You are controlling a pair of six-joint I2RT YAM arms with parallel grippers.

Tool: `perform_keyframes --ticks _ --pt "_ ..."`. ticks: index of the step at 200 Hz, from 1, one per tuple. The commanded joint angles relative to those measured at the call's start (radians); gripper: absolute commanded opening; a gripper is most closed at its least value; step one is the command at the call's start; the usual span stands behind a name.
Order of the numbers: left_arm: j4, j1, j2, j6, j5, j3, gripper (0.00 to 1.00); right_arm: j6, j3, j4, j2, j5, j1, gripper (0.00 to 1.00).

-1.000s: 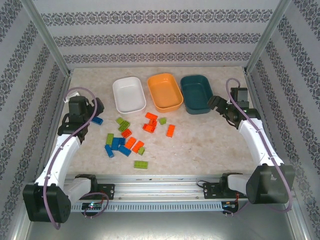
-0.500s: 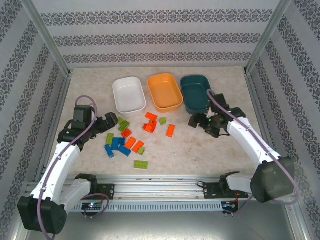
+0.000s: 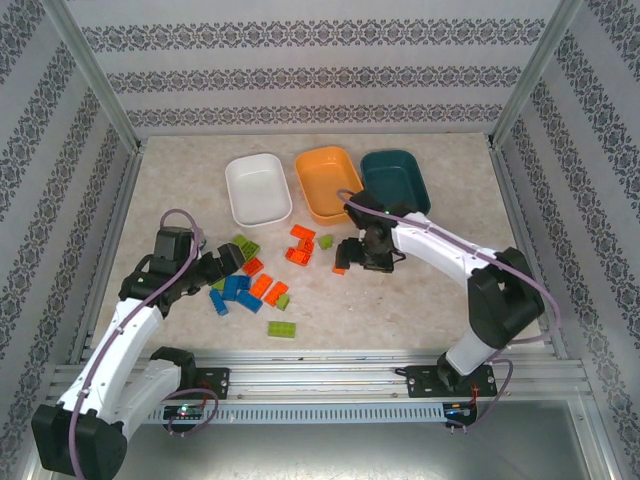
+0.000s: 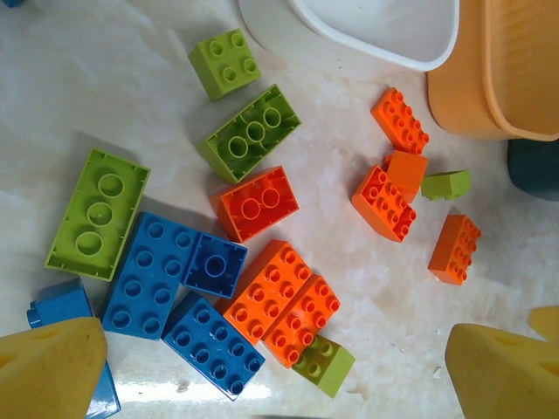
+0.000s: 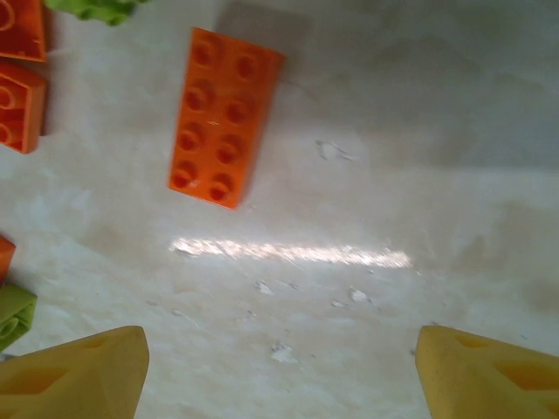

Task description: Sort the legos into containers by color

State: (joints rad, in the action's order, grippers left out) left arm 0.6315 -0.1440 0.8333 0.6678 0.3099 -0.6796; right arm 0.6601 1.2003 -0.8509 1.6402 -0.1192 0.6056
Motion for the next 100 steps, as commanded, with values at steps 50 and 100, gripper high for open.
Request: perform_keyframes --ticks 50,100 --pt "0.030 -0.008 -0.030 0.046 -0.012 0.020 1.00 0.009 0.148 -0.036 0.176 0.076 0.048 0.72" --pt "0.037 -0.009 -0.039 0.050 -0.021 0.030 1.00 0.009 0.169 -0.012 0.233 0.070 0.048 0.68"
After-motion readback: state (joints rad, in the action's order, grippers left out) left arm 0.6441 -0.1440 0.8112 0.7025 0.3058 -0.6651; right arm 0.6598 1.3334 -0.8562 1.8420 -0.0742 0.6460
